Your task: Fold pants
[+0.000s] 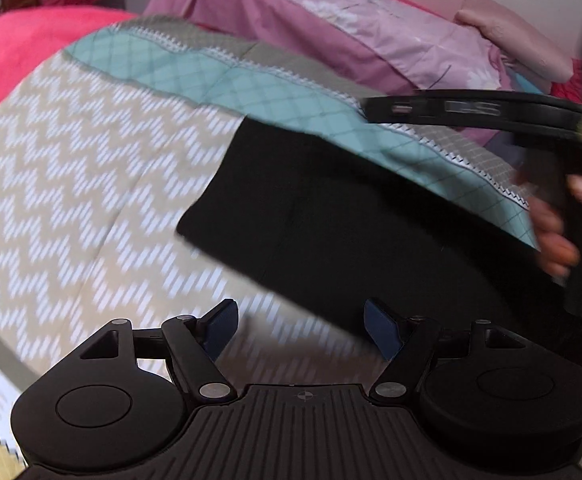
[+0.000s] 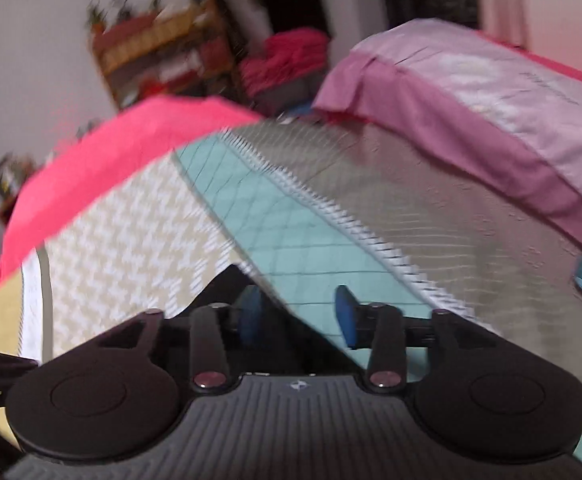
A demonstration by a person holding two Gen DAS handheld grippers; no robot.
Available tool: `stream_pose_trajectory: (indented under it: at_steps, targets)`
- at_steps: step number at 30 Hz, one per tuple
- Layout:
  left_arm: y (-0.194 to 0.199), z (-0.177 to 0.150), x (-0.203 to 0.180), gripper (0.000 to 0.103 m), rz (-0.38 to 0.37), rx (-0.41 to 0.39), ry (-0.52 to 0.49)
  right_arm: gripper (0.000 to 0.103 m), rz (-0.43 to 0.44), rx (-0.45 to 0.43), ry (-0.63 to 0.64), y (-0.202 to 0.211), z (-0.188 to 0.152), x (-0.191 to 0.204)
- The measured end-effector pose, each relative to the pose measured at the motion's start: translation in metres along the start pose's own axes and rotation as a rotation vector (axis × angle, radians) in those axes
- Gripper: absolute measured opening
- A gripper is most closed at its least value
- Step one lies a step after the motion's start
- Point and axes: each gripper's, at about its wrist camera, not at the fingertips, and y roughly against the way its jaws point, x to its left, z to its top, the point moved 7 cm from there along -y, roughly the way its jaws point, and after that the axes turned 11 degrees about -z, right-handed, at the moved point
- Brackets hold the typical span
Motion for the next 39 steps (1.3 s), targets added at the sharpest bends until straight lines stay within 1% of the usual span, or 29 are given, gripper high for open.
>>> stream_pose_trajectory:
  at_steps: [1, 3, 5, 6, 7, 9, 11, 15, 18, 19, 20, 22, 23, 24, 27, 28, 29, 30, 31, 32, 33, 34, 35, 36, 37, 39]
  targets:
    - [-0.004, 0.009, -0.005, 0.103, 0.004, -0.007, -0.017, 0.052, -0.035, -0.017, -0.038, 0.019, -0.002, -0.017]
    - [-0.018, 0.023, -0.013, 0.103, -0.001, -0.005, -0.028, 0.052, -0.108, -0.023, -0.111, 0.053, -0.02, -0.049]
    - [-0.04, 0.034, -0.019, 0.103, -0.016, 0.023, -0.026, 0.053, -0.156, -0.005, -0.178, 0.08, -0.051, -0.076]
    - [-0.053, 0.037, -0.021, 0.103, -0.021, 0.043, -0.028, 0.053, -0.181, 0.001, -0.188, 0.091, -0.068, -0.085]
    - [-0.064, 0.039, -0.022, 0.103, -0.008, 0.057, -0.037, 0.053, -0.21, 0.006, -0.178, 0.098, -0.085, -0.091]
    - [-0.083, 0.039, -0.021, 0.103, 0.029, 0.091, -0.062, 0.053, -0.258, 0.042, -0.135, 0.1, -0.113, -0.101]
    - [-0.085, 0.038, -0.025, 0.103, 0.032, 0.082, -0.081, 0.053, -0.295, 0.049, -0.094, 0.096, -0.127, -0.106]
    - [-0.087, 0.031, -0.029, 0.103, 0.046, 0.064, -0.115, 0.053, -0.289, 0.02, -0.039, 0.086, -0.124, -0.102]
    - [-0.092, 0.028, -0.034, 0.103, 0.076, 0.06, -0.154, 0.052, -0.275, 0.06, 0.043, 0.07, -0.128, -0.093]
    - [-0.092, 0.026, -0.035, 0.103, 0.086, 0.058, -0.166, 0.038, -0.276, 0.091, 0.061, 0.062, -0.135, -0.092]
    - [-0.093, 0.025, -0.036, 0.103, 0.094, 0.057, -0.176, 0.034, -0.274, 0.119, 0.076, 0.055, -0.141, -0.089]
    - [-0.094, 0.024, -0.038, 0.103, 0.106, 0.054, -0.194, 0.007, -0.301, 0.085, 0.146, 0.056, -0.141, -0.084]
    - [-0.094, 0.023, -0.038, 0.103, 0.108, 0.052, -0.198, 0.007, -0.303, 0.075, 0.155, 0.059, -0.138, -0.083]
    - [-0.094, 0.024, -0.037, 0.103, 0.109, 0.052, -0.202, 0.006, -0.309, 0.042, 0.151, 0.063, -0.131, -0.083]
    - [-0.094, 0.023, -0.036, 0.103, 0.104, 0.043, -0.203, 0.006, -0.336, -0.089, 0.105, 0.078, -0.107, -0.093]
    - [-0.094, 0.022, -0.036, 0.103, 0.101, 0.038, -0.204, 0.006, -0.334, -0.106, 0.07, 0.076, -0.108, -0.099]
    - [-0.095, 0.021, -0.036, 0.103, 0.104, 0.034, -0.209, 0.006, -0.338, -0.061, 0.065, 0.064, -0.115, -0.102]
    - [-0.095, 0.02, -0.037, 0.103, 0.109, 0.033, -0.217, 0.006, -0.343, 0.02, 0.084, 0.051, -0.125, -0.104]
    - [-0.096, 0.019, -0.038, 0.103, 0.118, 0.034, -0.226, 0.007, -0.339, 0.046, 0.091, 0.048, -0.132, -0.104]
    - [-0.097, 0.018, -0.039, 0.103, 0.126, 0.035, -0.235, 0.017, -0.345, 0.012, 0.082, 0.057, -0.132, -0.103]
    - [-0.098, 0.018, -0.04, 0.103, 0.132, 0.039, -0.242, 0.043, -0.357, -0.007, 0.056, 0.068, -0.13, -0.104]
    - [-0.099, 0.018, -0.04, 0.103, 0.134, 0.043, -0.243, 0.063, -0.377, -0.028, 0.025, 0.082, -0.129, -0.107]
    - [-0.098, 0.019, -0.04, 0.103, 0.132, 0.049, -0.239, 0.067, -0.397, -0.057, -0.004, 0.098, -0.131, -0.112]
    - [-0.098, 0.02, -0.039, 0.103, 0.129, 0.056, -0.232, 0.064, -0.411, -0.073, -0.033, 0.115, -0.135, -0.117]
    - [-0.096, 0.021, -0.039, 0.103, 0.127, 0.066, -0.221, 0.063, -0.424, -0.071, -0.058, 0.129, -0.143, -0.124]
    - [-0.092, 0.023, -0.038, 0.103, 0.122, 0.083, -0.197, 0.063, -0.485, -0.062, -0.092, 0.156, -0.164, -0.141]
